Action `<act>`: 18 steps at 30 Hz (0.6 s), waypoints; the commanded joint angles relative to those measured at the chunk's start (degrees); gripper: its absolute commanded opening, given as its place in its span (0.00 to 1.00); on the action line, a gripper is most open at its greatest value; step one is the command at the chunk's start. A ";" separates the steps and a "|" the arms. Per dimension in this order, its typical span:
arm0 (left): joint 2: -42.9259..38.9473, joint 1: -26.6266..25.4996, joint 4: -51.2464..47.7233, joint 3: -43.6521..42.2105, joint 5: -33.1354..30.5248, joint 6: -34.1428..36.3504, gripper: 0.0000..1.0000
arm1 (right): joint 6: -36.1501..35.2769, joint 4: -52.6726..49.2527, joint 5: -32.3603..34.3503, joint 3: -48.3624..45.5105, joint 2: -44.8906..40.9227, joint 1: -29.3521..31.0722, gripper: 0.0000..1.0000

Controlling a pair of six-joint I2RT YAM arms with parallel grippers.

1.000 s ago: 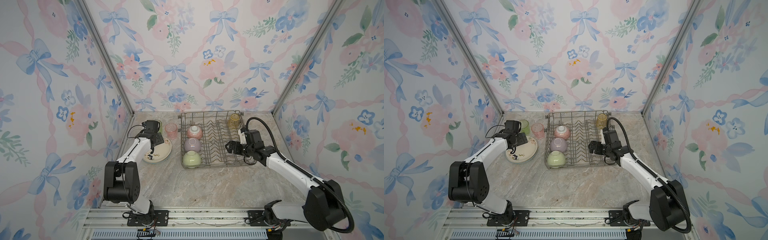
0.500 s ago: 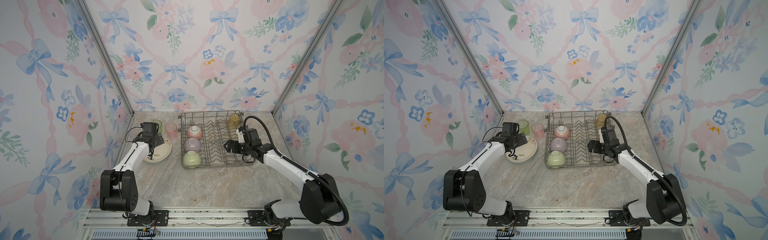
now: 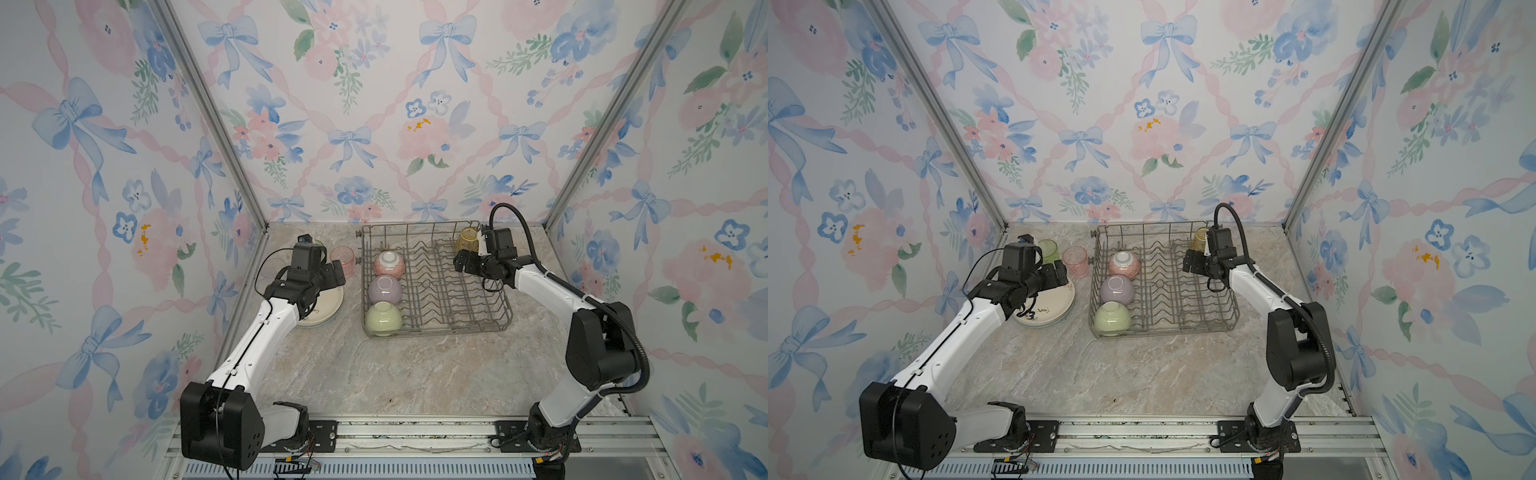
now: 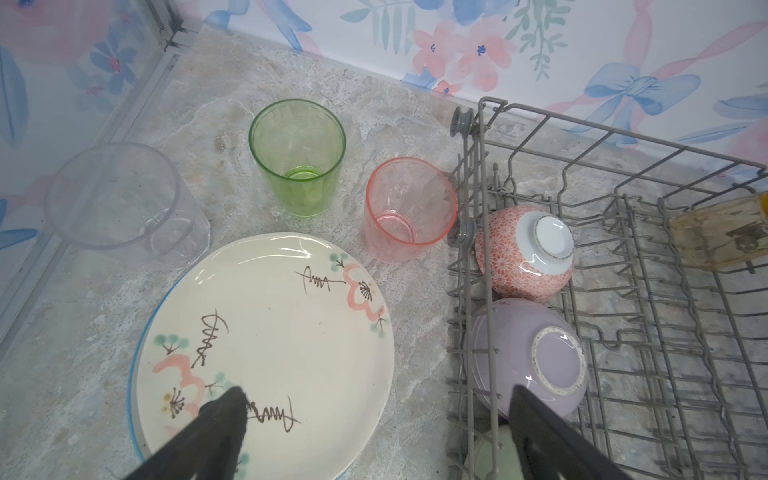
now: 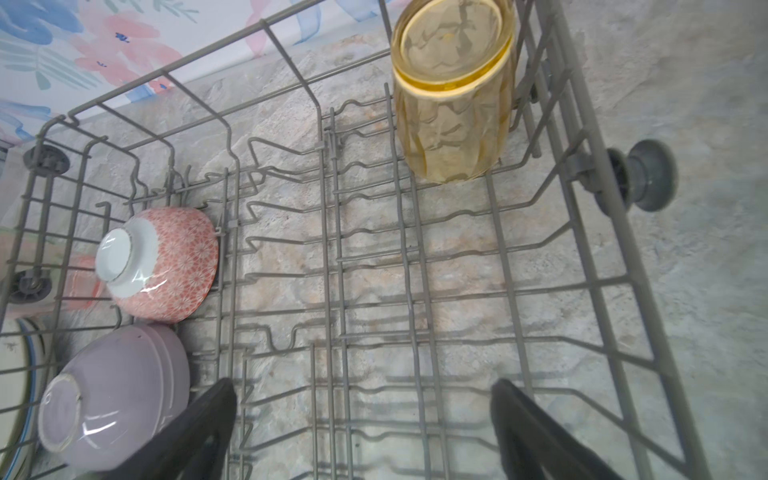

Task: Unload the mixed dishes from the dish rack
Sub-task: 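Position the right gripper above the amber cup in the rack corner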

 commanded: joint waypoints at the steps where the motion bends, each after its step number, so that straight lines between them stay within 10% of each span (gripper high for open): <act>1: -1.45 -0.55 -0.47 1.45 5.71 3.57 0.98 | -1.40 1.12 0.61 3.84 5.68 -1.99 0.97; 18: -3.35 -6.77 -0.19 1.43 11.57 6.27 0.98 | -7.03 8.44 4.12 14.81 17.37 -1.77 0.98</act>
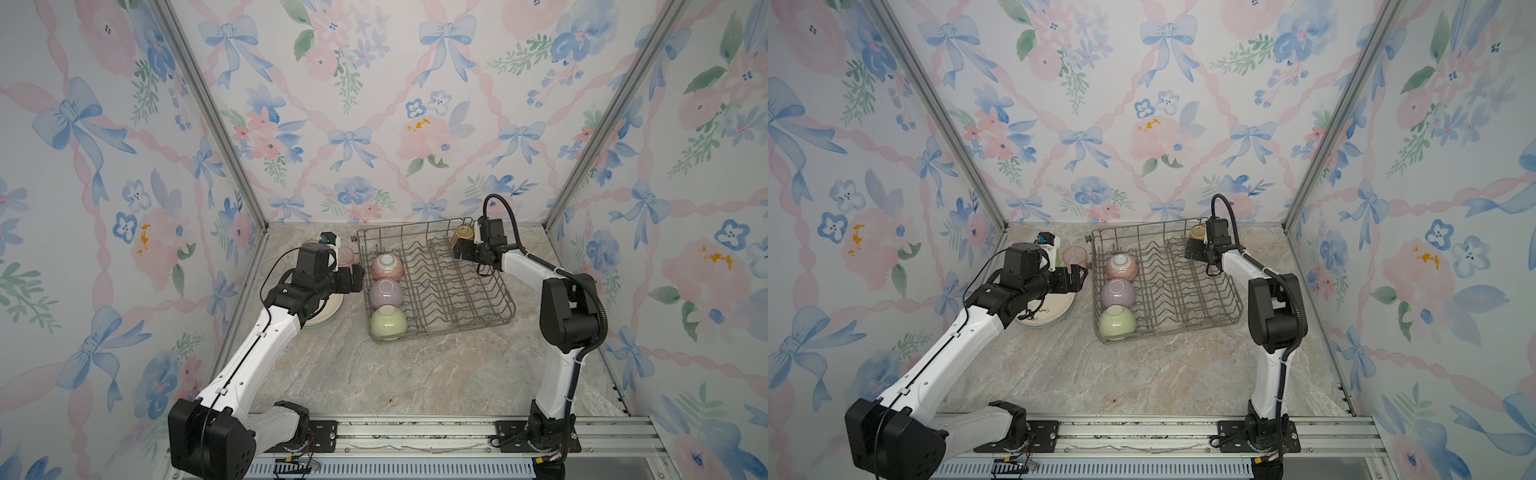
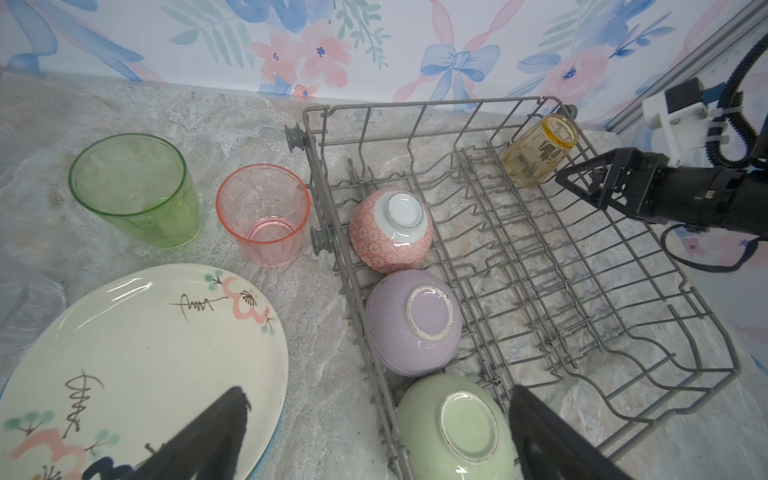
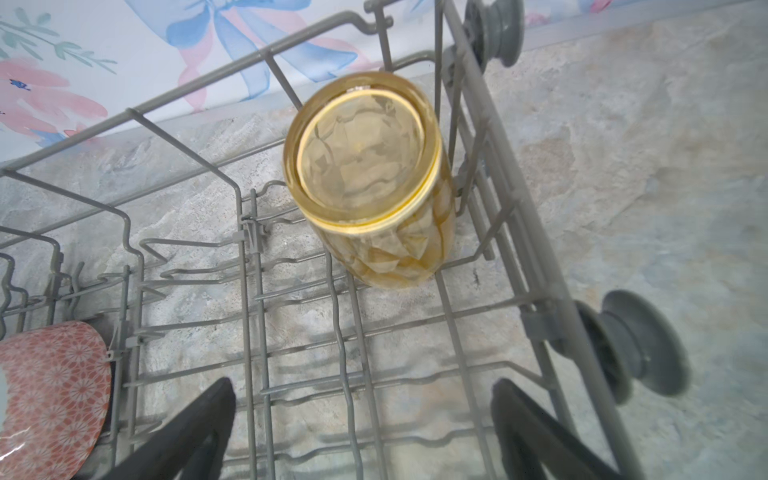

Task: Unload the mixed dishes from the dish rack
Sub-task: 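Position the right gripper above the amber cup in the rack corner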

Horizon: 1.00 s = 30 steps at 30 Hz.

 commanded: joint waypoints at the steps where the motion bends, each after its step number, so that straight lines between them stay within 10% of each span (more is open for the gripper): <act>1: 0.40 -0.33 -0.35 0.35 0.38 1.08 0.98 | -2.61 2.55 1.66 2.43 2.05 0.47 0.98; 30: 1.03 -0.09 -0.35 -0.42 0.64 0.73 0.98 | -5.53 11.55 2.49 12.37 14.06 3.21 1.00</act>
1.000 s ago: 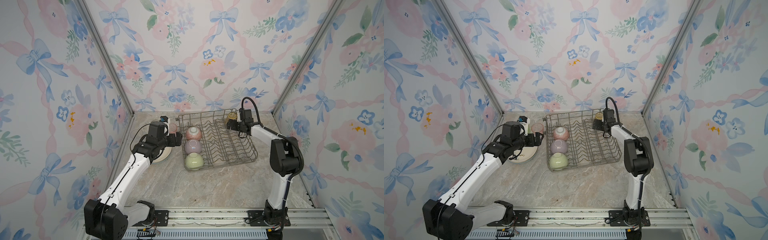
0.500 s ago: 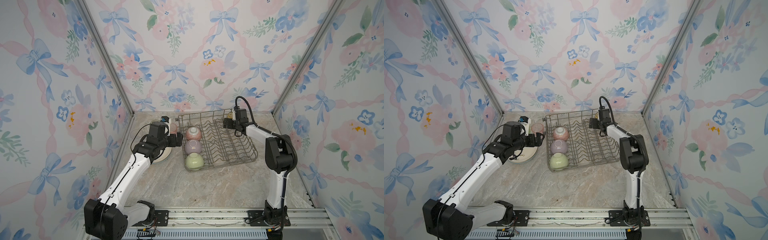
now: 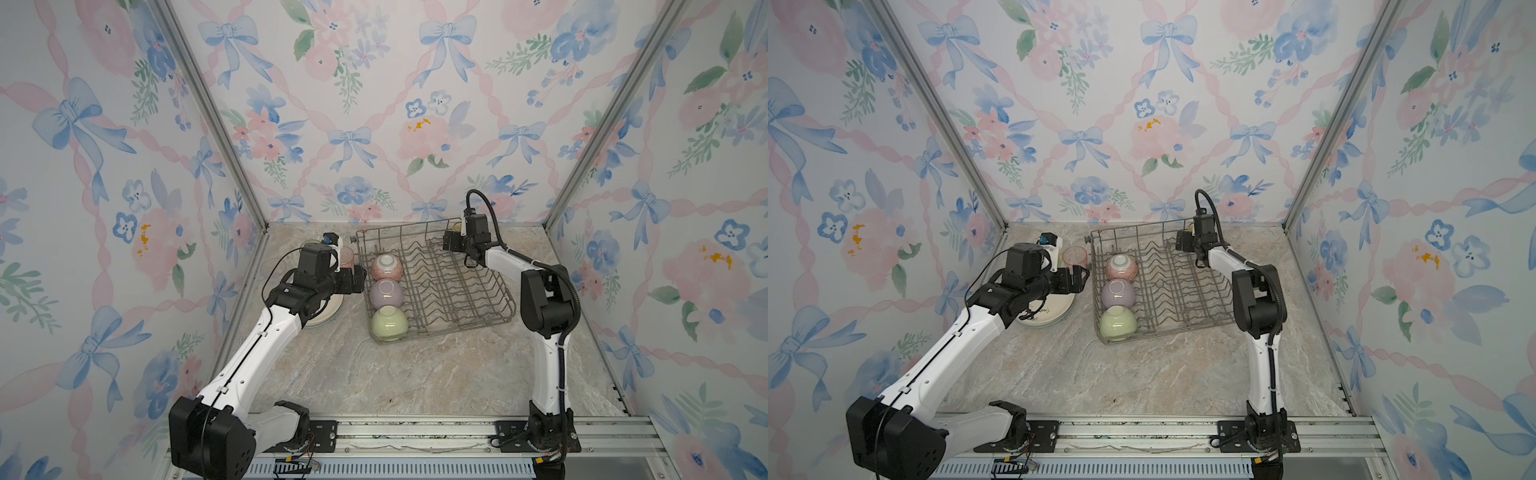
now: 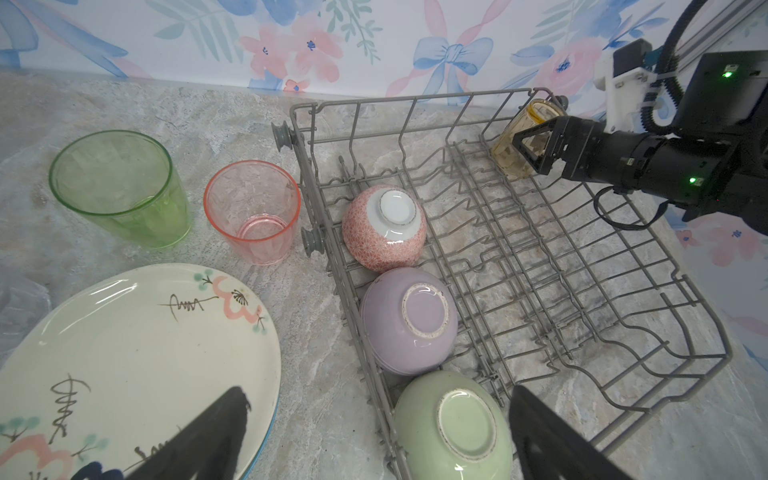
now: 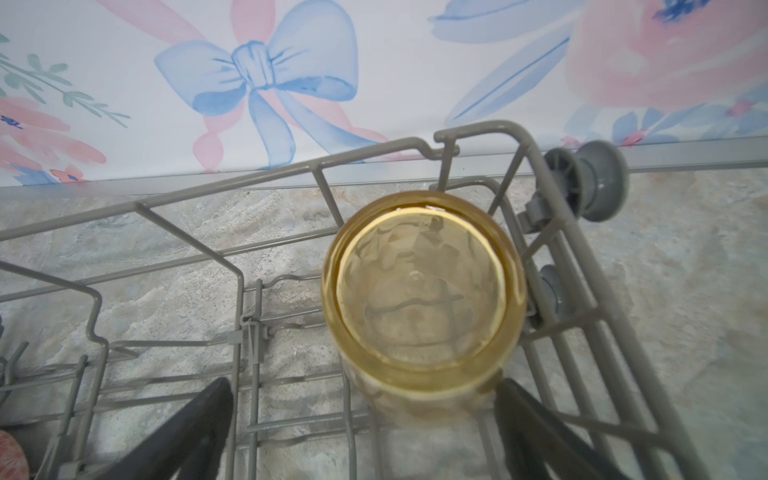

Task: Unload the mixed dishes from the dish rack
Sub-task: 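Position the right gripper above the amber cup in the rack corner, then lower the right gripper around the amber cup while the left gripper moves over the bowls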

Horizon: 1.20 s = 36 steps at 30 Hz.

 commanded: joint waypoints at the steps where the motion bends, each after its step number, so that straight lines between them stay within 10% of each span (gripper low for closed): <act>1: 0.76 0.08 -0.26 -0.46 0.25 0.70 0.98 | -0.49 2.12 -2.64 2.28 2.54 0.46 0.99; 11: 1.05 1.28 -0.28 -0.85 1.07 0.18 0.98 | -0.77 1.62 1.94 4.02 5.17 1.51 0.78; 36: 4.42 0.64 -0.76 -1.54 -4.49 -6.16 0.98 | -1.98 4.20 6.62 -13.73 -13.44 4.35 0.77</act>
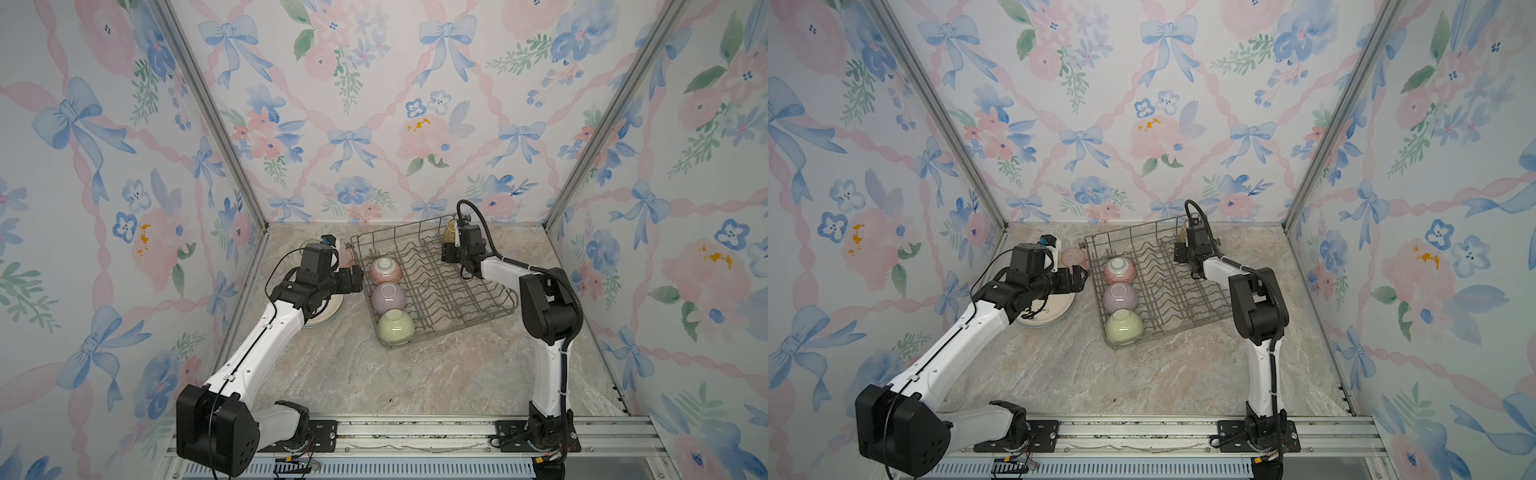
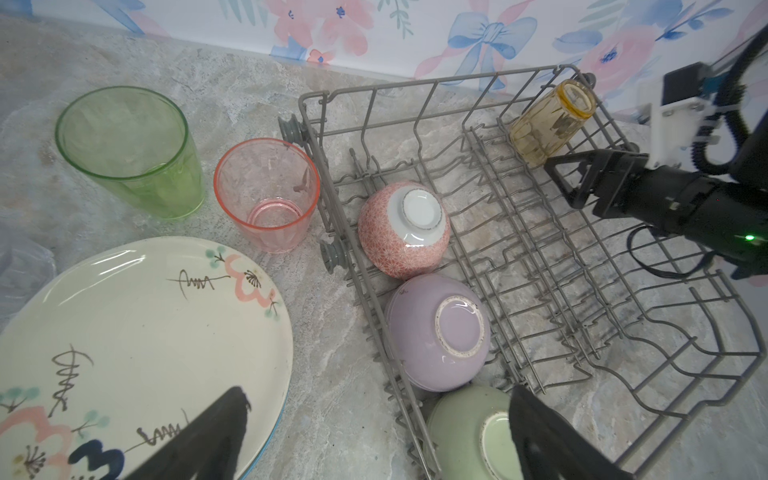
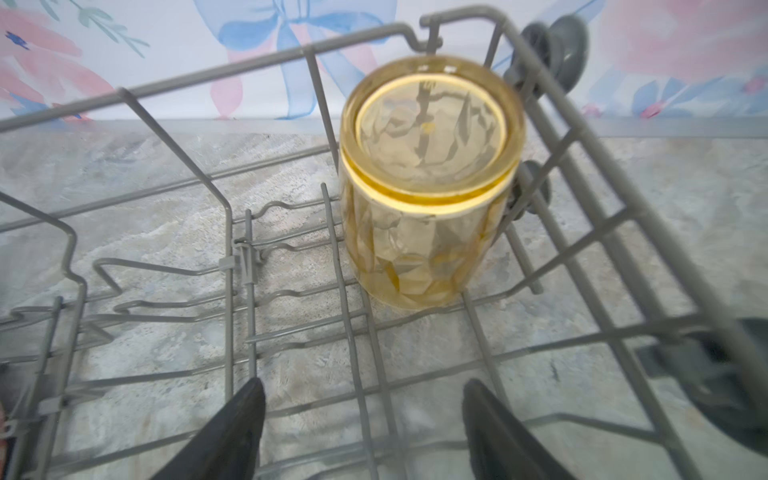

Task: Unload the mixed dishes from the dish rack
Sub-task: 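Lower the right gripper around the amber cup while the left gripper moves over the bowls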

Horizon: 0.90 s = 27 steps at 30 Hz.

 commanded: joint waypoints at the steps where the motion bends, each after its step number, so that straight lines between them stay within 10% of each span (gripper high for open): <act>1: 1.72 -0.68 -0.95 -0.83 -2.49 -3.44 0.98 | 0.25 -3.07 3.96 -0.83 -7.02 0.76 0.78; 22: 16.92 -10.05 -0.85 -1.69 -3.44 -11.09 0.47 | 1.26 -23.44 -0.95 4.48 -14.64 -3.89 0.90; 27: 20.37 -11.12 -0.95 -0.68 -2.66 -9.59 0.18 | -0.60 -25.11 -2.64 7.76 -11.90 -5.38 0.90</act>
